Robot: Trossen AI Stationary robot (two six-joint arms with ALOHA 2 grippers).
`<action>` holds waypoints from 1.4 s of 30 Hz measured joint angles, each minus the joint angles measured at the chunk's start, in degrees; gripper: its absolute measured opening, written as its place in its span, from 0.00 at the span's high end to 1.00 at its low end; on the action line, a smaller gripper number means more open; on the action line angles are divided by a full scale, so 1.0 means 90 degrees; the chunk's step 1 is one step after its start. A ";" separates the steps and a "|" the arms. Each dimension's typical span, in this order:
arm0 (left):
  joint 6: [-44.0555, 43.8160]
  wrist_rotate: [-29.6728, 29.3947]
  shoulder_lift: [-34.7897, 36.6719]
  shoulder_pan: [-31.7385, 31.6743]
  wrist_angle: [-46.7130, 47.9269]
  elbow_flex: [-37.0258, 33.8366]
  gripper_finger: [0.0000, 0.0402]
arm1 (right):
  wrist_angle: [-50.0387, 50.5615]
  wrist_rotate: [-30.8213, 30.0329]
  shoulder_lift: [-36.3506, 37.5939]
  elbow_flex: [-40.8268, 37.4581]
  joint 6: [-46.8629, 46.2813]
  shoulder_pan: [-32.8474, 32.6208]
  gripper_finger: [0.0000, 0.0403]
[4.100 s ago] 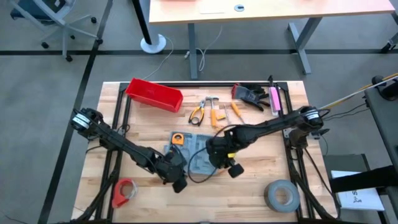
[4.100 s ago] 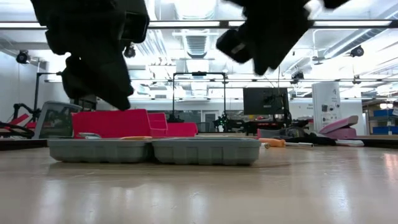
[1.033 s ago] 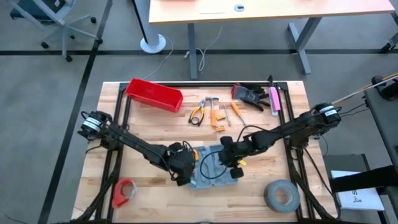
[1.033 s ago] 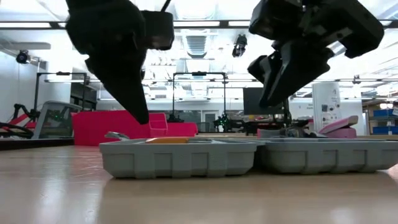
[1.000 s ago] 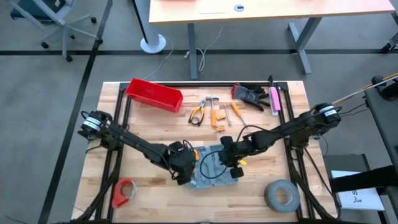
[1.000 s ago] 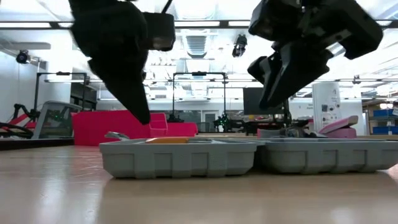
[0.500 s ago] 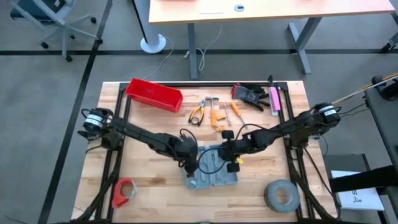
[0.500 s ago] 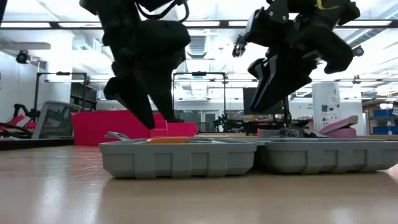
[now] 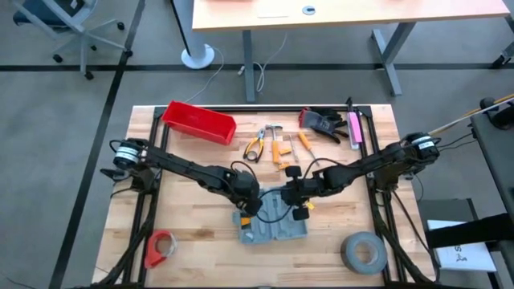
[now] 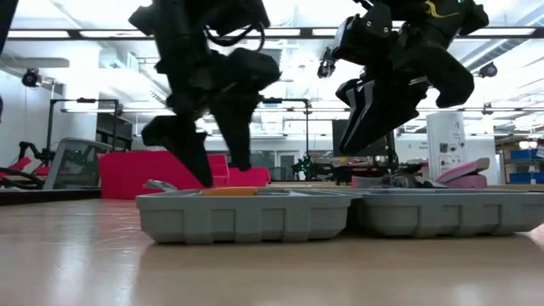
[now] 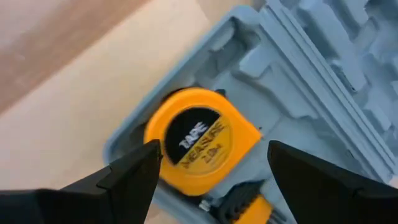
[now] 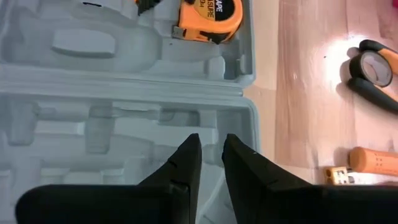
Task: Prefit tool cases
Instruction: Remove the yellow tape measure from the prefit tool case to the table
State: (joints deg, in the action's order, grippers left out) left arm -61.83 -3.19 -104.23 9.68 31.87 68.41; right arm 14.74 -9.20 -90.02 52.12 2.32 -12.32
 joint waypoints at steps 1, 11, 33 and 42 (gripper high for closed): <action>-0.0011 0.0053 -0.0098 -0.0028 0.0016 0.0102 0.25 | 0.0000 -0.0003 0.0000 0.0000 0.0048 0.0002 0.88; 0.0165 0.0525 -0.1624 -0.0149 0.1780 0.2114 0.25 | 0.0448 0.0076 0.0001 0.0000 0.0317 -0.0002 0.85; -0.0515 0.0303 -0.1874 -0.0124 0.2698 0.3124 0.25 | 0.1027 0.0244 0.1720 -0.0523 0.0358 -0.0122 0.84; -0.0643 0.0421 -0.1838 -0.0124 0.2503 0.2715 0.25 | 0.1068 0.0252 0.1733 -0.0770 0.0175 -0.0292 0.83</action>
State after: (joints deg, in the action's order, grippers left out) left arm -67.61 0.60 -120.77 8.56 54.40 92.84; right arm 24.35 -6.93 -74.42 45.19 3.90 -14.94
